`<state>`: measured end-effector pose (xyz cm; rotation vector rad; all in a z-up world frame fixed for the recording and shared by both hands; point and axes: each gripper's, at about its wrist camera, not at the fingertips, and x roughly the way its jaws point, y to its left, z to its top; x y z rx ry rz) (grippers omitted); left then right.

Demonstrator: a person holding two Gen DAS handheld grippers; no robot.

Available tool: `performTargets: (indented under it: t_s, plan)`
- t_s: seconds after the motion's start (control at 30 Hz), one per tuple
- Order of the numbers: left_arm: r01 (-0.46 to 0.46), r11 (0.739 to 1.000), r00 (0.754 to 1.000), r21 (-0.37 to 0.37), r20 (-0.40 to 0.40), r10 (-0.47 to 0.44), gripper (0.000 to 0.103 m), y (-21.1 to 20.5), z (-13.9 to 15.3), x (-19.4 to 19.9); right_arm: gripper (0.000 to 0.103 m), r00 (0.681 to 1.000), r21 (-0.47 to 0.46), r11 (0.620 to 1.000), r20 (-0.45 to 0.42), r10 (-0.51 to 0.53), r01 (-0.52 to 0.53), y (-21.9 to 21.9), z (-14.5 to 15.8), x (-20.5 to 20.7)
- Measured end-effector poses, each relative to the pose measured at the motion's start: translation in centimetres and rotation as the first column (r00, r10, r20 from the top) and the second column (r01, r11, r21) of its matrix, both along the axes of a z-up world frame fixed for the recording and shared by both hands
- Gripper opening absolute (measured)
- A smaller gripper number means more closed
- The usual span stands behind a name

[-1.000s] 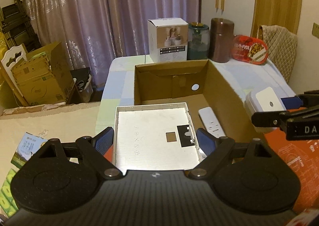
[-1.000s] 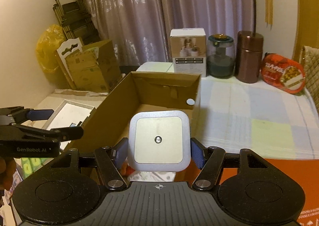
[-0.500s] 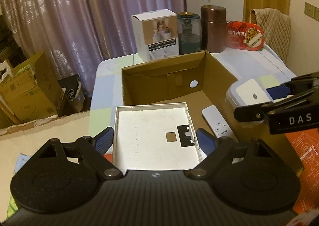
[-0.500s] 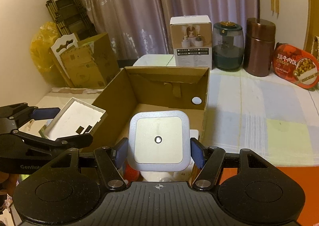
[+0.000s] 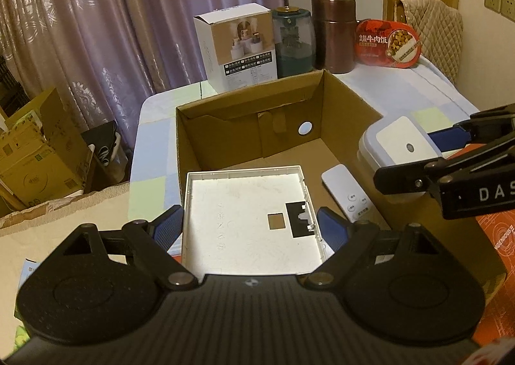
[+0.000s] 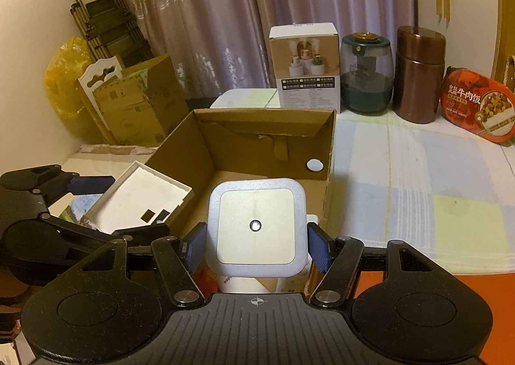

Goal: Organize rigid objects
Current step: 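Open the left tool to drop the white tray lid into the box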

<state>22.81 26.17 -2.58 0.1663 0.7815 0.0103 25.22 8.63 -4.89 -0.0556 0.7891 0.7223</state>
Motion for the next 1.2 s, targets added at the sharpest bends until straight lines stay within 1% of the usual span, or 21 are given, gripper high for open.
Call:
performTargets:
  t_s: [0.23,0.33,0.67,1.07,1.2]
  plan:
    - [0.004,1.000,1.000,0.005,0.001,-0.004,0.087,0.0,-0.1,0.3,0.062,1.000,0.003,1.000,0.000,-0.006,0.006,0.0,0.0,0.2]
    - [-0.006,1.000,1.000,-0.012,0.005,0.006,0.087,0.3,-0.2,0.6,0.062,1.000,0.005,1.000,-0.001,-0.007,0.007,0.0,0.1,0.1]
    - [-0.047,0.999,0.998,-0.014,0.039,0.047,0.087,1.1,0.9,-0.5,0.062,1.000,0.012,1.000,-0.006,-0.011,0.011,-0.1,0.2,0.1]
    - [-0.044,0.999,0.998,-0.013,0.051,0.045,0.087,1.0,1.6,-1.7,0.062,1.000,0.014,1.000,0.007,-0.002,0.002,1.0,0.8,0.3]
    - [-0.046,0.999,0.998,-0.013,0.047,0.047,0.087,1.1,1.6,-1.7,0.062,1.000,0.009,1.000,0.001,0.005,-0.005,1.5,0.6,0.4]
